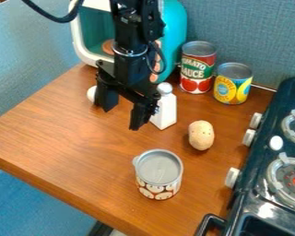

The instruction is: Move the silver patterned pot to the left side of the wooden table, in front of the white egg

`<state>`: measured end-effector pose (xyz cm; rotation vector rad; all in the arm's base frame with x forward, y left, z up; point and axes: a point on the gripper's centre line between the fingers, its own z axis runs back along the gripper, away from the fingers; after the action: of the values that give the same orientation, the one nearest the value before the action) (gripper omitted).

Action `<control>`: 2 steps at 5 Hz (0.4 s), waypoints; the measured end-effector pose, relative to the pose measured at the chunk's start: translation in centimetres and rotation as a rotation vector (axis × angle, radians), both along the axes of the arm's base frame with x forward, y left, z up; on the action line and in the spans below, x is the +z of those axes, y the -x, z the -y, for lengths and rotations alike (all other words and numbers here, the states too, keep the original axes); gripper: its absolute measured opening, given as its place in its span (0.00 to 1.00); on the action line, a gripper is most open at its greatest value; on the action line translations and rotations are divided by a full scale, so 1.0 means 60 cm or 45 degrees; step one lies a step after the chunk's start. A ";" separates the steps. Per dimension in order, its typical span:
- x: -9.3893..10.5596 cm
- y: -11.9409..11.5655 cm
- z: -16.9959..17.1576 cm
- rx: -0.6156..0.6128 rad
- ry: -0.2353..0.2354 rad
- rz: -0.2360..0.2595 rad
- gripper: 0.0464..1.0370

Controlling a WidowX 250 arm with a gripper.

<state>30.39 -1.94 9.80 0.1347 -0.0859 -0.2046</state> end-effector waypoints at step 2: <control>-0.016 0.001 0.024 -0.044 0.055 -0.005 0.96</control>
<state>30.34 -3.39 8.85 0.0901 -0.0891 -0.2376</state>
